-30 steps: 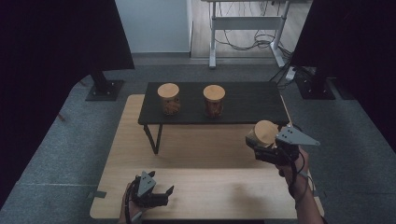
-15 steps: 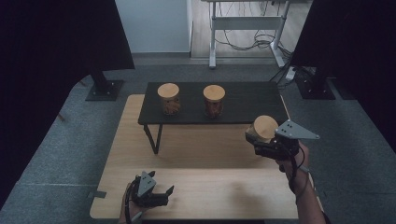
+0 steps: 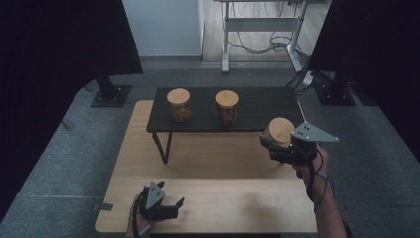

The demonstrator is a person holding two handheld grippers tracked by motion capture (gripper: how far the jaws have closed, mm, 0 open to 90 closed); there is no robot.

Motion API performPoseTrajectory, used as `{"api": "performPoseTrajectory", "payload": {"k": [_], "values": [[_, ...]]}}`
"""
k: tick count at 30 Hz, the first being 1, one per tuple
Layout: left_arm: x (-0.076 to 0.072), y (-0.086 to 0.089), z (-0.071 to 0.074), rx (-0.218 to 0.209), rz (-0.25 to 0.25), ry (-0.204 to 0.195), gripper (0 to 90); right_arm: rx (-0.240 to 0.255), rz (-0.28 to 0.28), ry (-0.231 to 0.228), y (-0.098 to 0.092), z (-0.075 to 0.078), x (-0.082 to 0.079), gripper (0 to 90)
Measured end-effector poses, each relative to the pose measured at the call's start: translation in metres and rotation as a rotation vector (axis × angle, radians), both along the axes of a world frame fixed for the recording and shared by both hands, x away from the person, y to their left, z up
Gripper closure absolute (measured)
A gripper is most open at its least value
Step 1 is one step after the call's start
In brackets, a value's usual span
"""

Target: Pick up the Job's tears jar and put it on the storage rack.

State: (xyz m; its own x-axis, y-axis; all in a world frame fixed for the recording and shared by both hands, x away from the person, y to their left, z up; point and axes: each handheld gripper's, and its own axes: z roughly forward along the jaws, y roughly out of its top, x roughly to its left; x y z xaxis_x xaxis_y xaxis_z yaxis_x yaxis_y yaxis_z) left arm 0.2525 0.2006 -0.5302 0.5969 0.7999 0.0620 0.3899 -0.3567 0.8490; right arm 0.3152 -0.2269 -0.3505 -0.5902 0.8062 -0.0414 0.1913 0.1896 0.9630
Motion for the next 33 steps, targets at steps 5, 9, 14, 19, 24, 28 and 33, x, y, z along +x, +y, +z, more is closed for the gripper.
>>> {"api": "performPoseTrajectory", "payload": {"k": [5, 9, 14, 19, 24, 28, 33], "values": [[0.000, 0.000, 0.000, 0.000, 0.000, -0.001, 7.3, 0.006, -0.007, 0.001, -0.001, 0.002, 0.004, 25.0], [0.000, 0.001, 0.001, -0.003, 0.001, -0.004, 7.3, 0.013, -0.009, 0.003, -0.001, 0.003, 0.008, 25.0], [0.000, 0.001, 0.001, -0.002, 0.002, -0.003, 7.3, 0.015, -0.019, 0.009, -0.001, 0.004, 0.016, 25.0], [0.000, 0.001, 0.001, 0.000, 0.002, -0.006, 7.3, 0.007, -0.024, 0.015, 0.000, 0.004, 0.024, 25.0], [0.000, 0.002, 0.002, -0.001, 0.002, -0.009, 7.2, 0.000, -0.029, 0.021, 0.000, 0.007, 0.033, 25.0], [0.001, 0.002, 0.001, -0.001, 0.002, -0.008, 7.2, -0.005, -0.028, 0.028, 0.003, 0.006, 0.039, 25.0], [0.001, 0.003, 0.002, -0.003, 0.001, -0.009, 7.2, -0.006, -0.028, 0.037, 0.007, 0.007, 0.048, 25.0]]}}
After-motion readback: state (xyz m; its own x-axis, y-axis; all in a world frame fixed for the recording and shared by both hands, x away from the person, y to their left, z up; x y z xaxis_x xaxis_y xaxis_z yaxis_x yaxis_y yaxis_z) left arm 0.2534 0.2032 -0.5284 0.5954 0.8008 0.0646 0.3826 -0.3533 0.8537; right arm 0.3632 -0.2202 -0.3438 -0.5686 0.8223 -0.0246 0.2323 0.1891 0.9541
